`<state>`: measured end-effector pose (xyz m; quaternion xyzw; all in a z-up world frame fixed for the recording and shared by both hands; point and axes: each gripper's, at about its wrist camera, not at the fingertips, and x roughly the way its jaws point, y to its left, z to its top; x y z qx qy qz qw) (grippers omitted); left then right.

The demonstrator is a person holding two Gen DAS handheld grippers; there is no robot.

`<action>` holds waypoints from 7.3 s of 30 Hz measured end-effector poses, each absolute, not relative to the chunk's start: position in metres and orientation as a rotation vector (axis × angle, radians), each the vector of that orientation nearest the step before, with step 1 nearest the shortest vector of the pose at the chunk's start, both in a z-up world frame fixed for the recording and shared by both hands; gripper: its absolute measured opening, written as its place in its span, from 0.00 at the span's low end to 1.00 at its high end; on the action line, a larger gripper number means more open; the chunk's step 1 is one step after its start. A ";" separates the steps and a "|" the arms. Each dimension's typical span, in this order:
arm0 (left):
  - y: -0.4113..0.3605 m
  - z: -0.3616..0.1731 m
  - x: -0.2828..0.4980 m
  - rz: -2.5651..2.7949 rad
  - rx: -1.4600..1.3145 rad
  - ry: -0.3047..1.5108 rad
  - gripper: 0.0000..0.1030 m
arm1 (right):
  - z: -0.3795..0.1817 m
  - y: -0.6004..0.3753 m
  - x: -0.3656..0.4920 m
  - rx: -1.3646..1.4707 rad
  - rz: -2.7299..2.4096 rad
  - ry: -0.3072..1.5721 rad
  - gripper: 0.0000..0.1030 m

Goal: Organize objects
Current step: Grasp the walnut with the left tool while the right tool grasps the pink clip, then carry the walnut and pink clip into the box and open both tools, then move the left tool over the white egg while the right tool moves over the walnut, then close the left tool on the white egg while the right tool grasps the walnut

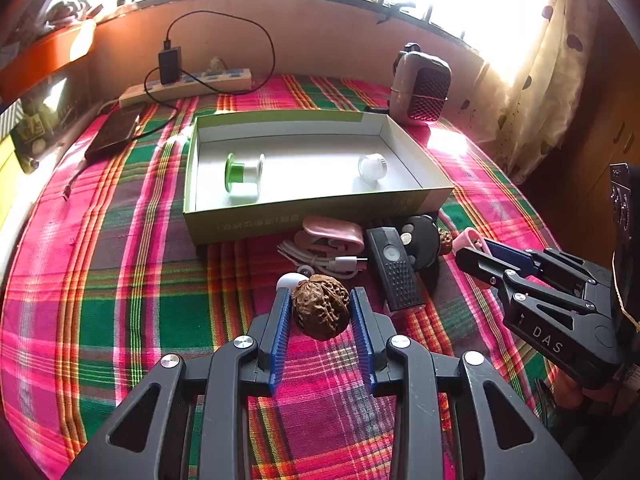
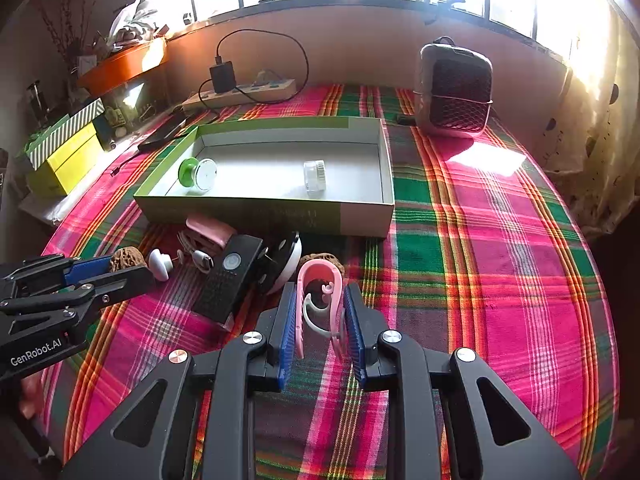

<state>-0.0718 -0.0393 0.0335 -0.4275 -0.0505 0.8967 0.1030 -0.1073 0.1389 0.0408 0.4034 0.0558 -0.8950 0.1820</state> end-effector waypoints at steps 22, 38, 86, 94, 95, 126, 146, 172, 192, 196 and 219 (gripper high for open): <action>-0.061 0.060 -0.138 2.706 -1.208 -0.126 0.27 | 0.072 0.117 -0.163 1.074 -2.470 0.095 0.24; -0.076 0.045 -0.212 2.713 -1.299 -0.072 0.27 | 0.064 0.073 -0.235 1.149 -2.391 0.091 0.24; -0.078 0.016 -0.261 2.701 -1.400 -0.032 0.27 | 0.023 0.038 -0.294 1.333 -2.372 0.144 0.30; -0.082 0.021 -0.258 2.723 -1.388 -0.054 0.28 | 0.027 0.042 -0.295 1.334 -2.378 0.127 0.42; -0.083 0.022 -0.257 2.726 -1.386 -0.059 0.28 | 0.028 0.043 -0.295 1.333 -2.380 0.127 0.42; -0.070 0.057 -0.181 2.793 -1.256 -0.059 0.28 | 0.069 0.079 -0.228 1.199 -2.475 0.061 0.43; -0.074 0.052 -0.120 2.776 -1.221 -0.144 0.28 | 0.069 0.109 -0.167 1.135 -2.517 0.056 0.43; -0.058 0.017 -0.094 2.616 -1.297 -0.189 0.36 | 0.043 0.166 -0.124 1.175 -2.604 0.038 0.48; -0.052 0.011 -0.096 2.588 -1.310 -0.178 0.36 | 0.020 0.133 -0.131 1.205 -2.496 0.178 0.48; -0.051 0.010 -0.098 2.585 -1.314 -0.169 0.36 | 0.017 0.132 -0.136 1.220 -2.497 0.195 0.48; -0.049 0.009 -0.102 2.608 -1.313 -0.137 0.36 | 0.013 0.136 -0.144 1.225 -2.535 0.234 0.48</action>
